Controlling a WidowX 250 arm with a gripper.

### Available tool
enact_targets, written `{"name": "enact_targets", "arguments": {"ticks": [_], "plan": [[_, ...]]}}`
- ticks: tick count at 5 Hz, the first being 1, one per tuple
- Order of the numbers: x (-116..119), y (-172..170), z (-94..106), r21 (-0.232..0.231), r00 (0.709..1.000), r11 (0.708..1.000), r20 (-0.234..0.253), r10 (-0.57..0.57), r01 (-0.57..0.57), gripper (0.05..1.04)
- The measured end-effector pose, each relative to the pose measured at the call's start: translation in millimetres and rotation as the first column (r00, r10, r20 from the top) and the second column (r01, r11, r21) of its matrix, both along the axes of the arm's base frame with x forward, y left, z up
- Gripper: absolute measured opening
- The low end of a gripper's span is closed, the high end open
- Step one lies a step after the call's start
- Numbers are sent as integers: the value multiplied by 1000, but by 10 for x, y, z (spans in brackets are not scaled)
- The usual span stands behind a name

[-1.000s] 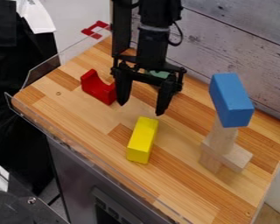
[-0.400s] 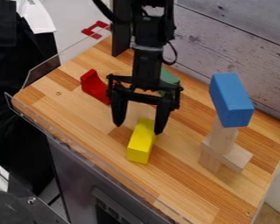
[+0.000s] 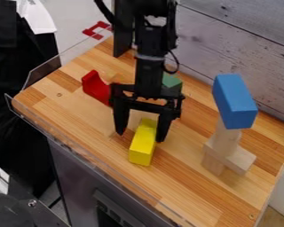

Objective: Put the yellow rectangular block on top of the red arch

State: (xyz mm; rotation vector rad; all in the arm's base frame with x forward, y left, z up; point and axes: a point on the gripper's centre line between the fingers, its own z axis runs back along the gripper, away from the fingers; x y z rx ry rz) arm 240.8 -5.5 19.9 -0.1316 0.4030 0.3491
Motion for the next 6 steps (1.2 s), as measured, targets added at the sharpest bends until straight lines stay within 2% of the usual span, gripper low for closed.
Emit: {"name": "enact_targets", "arguments": {"ticks": [1, 2, 3, 4, 5, 6], "plan": [[-15, 14, -60, 9, 1000, 1000, -20, 8, -8, 946], [37, 46, -35, 36, 1000, 999, -13, 18, -17, 659], [225, 134, 172, 62, 999, 998, 31, 11, -13, 555], [552, 265, 537, 40, 990, 998, 129, 52, -58, 555], [659, 517, 702, -12, 973, 987, 167, 162, -162, 555], [625, 758, 694, -63, 940, 956, 173, 294, -287, 555]]}}
